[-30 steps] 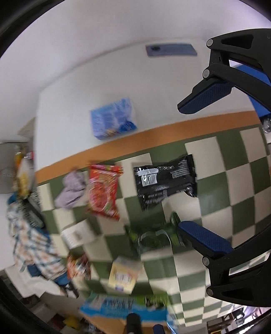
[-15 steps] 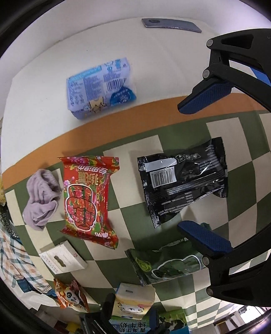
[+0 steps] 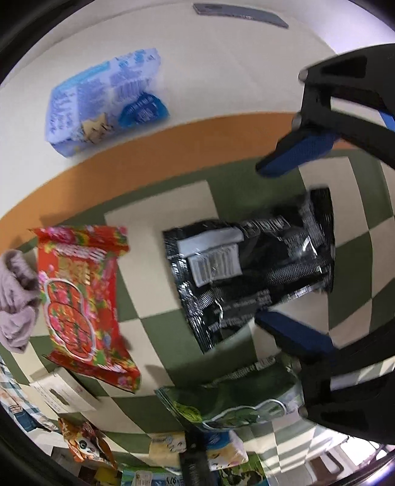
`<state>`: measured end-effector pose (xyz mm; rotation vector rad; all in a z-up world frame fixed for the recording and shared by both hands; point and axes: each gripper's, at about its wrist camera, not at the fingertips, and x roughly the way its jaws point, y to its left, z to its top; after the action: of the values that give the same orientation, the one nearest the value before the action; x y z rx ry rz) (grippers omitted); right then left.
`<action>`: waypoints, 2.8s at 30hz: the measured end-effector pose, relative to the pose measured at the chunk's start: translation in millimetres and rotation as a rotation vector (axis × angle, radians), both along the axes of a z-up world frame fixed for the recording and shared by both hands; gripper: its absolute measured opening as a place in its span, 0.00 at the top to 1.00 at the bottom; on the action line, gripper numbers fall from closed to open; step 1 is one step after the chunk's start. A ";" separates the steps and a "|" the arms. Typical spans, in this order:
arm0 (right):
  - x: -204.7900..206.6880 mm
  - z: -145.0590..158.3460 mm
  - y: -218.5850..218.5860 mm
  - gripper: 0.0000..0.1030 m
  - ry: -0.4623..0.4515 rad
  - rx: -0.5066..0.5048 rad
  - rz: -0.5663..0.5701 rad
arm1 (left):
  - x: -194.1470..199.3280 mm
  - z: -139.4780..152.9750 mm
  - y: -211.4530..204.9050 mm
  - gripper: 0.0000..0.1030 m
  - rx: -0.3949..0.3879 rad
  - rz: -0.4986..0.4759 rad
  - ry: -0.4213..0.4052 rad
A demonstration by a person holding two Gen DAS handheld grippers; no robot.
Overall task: Organize soft objects
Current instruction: 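Grasp the Vinda tissue pack with the left tool while the right tool grasps the black snack bag, then carry both held packs over the cardboard box and open both tools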
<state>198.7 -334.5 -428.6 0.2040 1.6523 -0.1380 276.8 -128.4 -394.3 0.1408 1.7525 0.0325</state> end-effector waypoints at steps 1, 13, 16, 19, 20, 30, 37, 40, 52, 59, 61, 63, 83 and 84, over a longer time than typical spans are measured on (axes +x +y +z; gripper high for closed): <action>-2.6 -3.6 1.1 0.31 0.003 0.014 -0.001 | 0.1 0.3 0.0 0.38 -0.003 -0.003 0.000; -3.4 -19.7 -1.8 0.47 -0.035 0.059 -0.036 | -57.8 96.6 -6.5 0.38 -0.089 -0.068 -0.172; -9.2 -8.6 -10.0 0.48 -0.064 0.090 -0.039 | -79.9 129.0 -1.4 0.38 -0.132 -0.067 -0.219; -7.3 7.4 -3.4 0.48 -0.091 0.141 -0.031 | -103.5 166.5 18.4 0.38 -0.157 -0.059 -0.281; -5.0 16.1 3.4 0.48 -0.109 0.159 -0.019 | -105.8 174.5 29.4 0.38 -0.162 -0.056 -0.299; 32.2 161.6 175.6 0.48 -0.274 0.359 0.187 | -56.1 205.7 189.3 0.38 -0.170 0.091 -0.397; 67.6 185.4 324.6 0.48 -0.247 0.398 0.240 | -6.0 175.3 313.2 0.38 -0.192 0.190 -0.350; 90.7 168.0 378.5 0.48 -0.205 0.380 0.233 | 15.8 151.2 351.6 0.38 -0.247 0.236 -0.299; 158.4 67.6 455.7 0.48 -0.077 0.280 0.175 | 90.5 50.5 400.0 0.37 -0.396 0.205 -0.085; 178.4 45.2 461.3 0.46 -0.089 0.247 0.153 | 111.3 37.7 394.8 0.37 -0.371 0.157 -0.054; 184.3 40.8 462.7 0.44 -0.089 0.259 0.147 | 111.1 36.4 393.9 0.36 -0.359 0.146 -0.048; 188.6 38.5 461.9 0.41 -0.094 0.268 0.146 | 107.8 34.3 395.6 0.36 -0.355 0.151 -0.042; 135.6 78.9 458.8 0.00 -0.123 0.123 0.280 | 33.5 84.6 418.9 0.02 -0.278 0.234 -0.229; 131.4 81.9 459.0 0.00 -0.126 0.113 0.288 | 29.8 86.8 417.8 0.02 -0.275 0.234 -0.237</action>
<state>330.1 124.5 -346.6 0.0574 1.5466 0.1830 306.7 289.5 -307.5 -0.2596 1.5113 -0.0214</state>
